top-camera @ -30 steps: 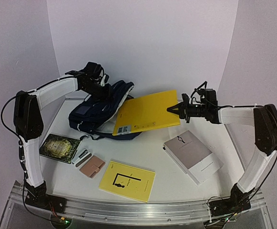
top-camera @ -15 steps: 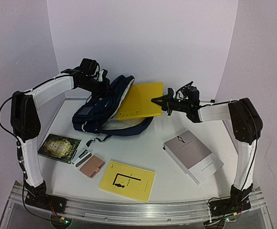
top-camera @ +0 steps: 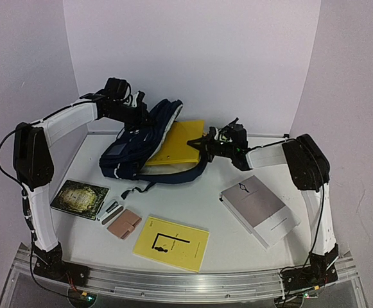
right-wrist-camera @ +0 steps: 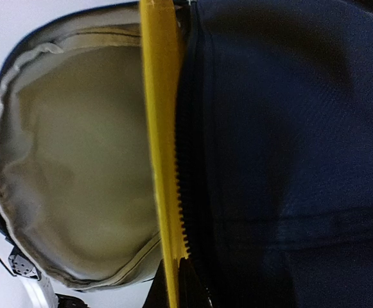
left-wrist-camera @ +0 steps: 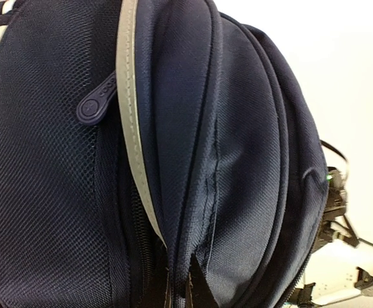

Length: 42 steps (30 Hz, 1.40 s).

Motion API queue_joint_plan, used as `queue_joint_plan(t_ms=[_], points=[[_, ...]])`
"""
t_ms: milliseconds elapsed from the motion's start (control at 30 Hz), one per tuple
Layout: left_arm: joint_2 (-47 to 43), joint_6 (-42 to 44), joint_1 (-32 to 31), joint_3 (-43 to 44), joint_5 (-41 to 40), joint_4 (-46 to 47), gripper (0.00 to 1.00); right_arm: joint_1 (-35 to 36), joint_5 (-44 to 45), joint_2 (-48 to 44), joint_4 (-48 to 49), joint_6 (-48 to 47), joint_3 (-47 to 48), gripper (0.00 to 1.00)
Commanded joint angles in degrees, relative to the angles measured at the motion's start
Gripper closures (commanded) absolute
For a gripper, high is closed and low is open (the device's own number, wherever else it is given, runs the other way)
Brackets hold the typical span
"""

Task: Pack the student bag
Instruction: Place the files in the student bag.

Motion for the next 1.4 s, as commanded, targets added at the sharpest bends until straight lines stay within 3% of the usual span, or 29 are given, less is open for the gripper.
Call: queue_joint_plan(t_ms=[0, 167, 467, 567, 633, 900, 1000, 1167, 1367], points=[[-3.97, -0.44, -0.49, 1.13, 5.32, 13.16, 1.0, 2.49, 1.1, 2.31, 4.08, 1.06, 5.23, 1.0], [-2.59, -1.66, -0.35, 0.94, 6.56, 15.0, 1.0, 4.31, 2.2, 6.05, 2.87, 2.79, 9.67, 1.0], [-2.16, -2.02, 0.55, -0.74, 5.68, 15.41, 1.0, 7.05, 6.62, 10.78, -9.93, -3.36, 14.57, 0.98], [-2.36, -2.19, 0.89, -1.13, 4.96, 15.61, 1.0, 6.78, 8.73, 7.94, -15.63, -8.35, 13.06, 0.67], [-2.18, -2.3, 1.11, -1.08, 4.76, 15.65, 1.0, 6.24, 9.82, 5.73, -18.16, -10.13, 11.66, 0.52], [-2.31, -0.99, 1.57, -0.44, 2.85, 13.73, 1.0, 3.85, 14.54, -2.97, -27.08, -16.23, 7.34, 0.14], [-2.4, -0.6, 1.66, -0.64, 2.29, 13.26, 1.0, 3.84, 15.96, -4.27, -30.64, -18.37, 7.14, 0.15], [-2.48, -0.67, 1.64, -0.99, 2.7, 13.71, 1.0, 3.97, 15.41, -2.3, -31.7, -19.2, 8.8, 0.38], [-1.76, -1.46, 1.66, -0.5, 4.34, 14.35, 1.0, 4.26, 16.07, 2.62, -34.05, -18.43, 13.5, 0.36]])
